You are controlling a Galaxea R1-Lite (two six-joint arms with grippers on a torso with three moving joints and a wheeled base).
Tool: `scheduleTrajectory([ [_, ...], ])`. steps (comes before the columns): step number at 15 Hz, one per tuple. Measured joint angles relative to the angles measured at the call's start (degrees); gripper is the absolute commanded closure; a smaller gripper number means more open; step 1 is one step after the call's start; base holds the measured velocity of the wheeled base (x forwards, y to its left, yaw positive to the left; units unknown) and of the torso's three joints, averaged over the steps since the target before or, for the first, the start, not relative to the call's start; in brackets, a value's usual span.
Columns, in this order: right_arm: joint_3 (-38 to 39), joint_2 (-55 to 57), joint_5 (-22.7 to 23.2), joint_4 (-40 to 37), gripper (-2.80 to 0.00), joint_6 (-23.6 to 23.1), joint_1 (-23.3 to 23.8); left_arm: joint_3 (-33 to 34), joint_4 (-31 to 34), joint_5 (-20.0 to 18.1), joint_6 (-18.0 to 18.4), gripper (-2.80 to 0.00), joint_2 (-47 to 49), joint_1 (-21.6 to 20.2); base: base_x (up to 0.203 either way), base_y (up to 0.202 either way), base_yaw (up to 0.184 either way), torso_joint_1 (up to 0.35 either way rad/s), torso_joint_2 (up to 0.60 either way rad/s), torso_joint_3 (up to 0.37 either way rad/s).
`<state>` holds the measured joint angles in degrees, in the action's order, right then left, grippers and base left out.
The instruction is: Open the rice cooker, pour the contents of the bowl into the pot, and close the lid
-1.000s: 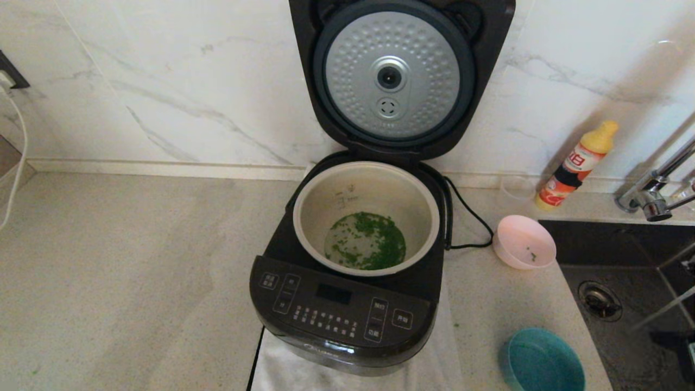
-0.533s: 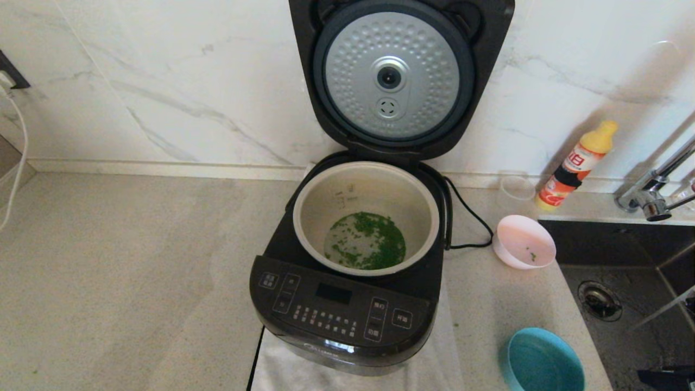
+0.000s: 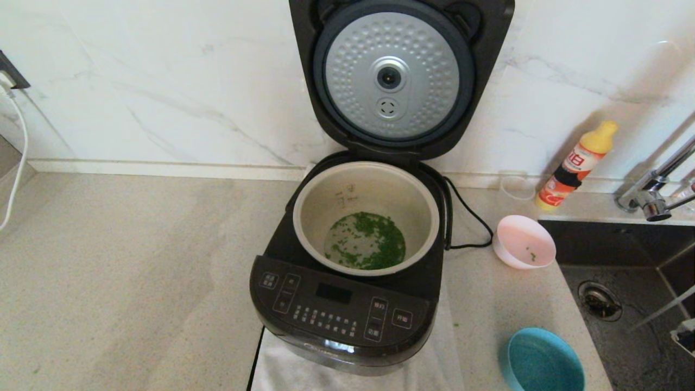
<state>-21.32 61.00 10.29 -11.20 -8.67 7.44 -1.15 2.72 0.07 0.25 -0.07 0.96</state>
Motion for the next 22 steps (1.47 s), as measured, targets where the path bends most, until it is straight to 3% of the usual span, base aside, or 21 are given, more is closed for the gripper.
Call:
scheduleTrajectory([
  [9, 4.7, 5.1, 0.3, 1.0, -2.8, -1.6, -2.1, 0.0, 0.0, 0.0, 0.0, 0.0, 0.0, 0.0, 0.0, 0.0, 0.0, 0.0, 0.0, 0.0],
  [13, 4.7, 10.4, 0.2, 6.1, -2.8, -0.9, -2.7, 0.0, 0.0, 0.0, 0.0, 0.0, 0.0, 0.0, 0.0, 0.0, 0.0, 0.0, 0.0, 0.0],
  [16, 3.2, 15.5, -0.5, 9.5, -2.8, 2.0, -4.5, 0.0, 0.0, 0.0, 0.0, 0.0, 0.0, 0.0, 0.0, 0.0, 0.0, 0.0, 0.0, 0.0],
  [22, -0.8, 23.6, -6.9, 12.6, -2.8, 10.1, -9.0, 0.0, 0.0, 0.0, 0.0, 0.0, 0.0, 0.0, 0.0, 0.0, 0.0, 0.0, 0.0, 0.0],
])
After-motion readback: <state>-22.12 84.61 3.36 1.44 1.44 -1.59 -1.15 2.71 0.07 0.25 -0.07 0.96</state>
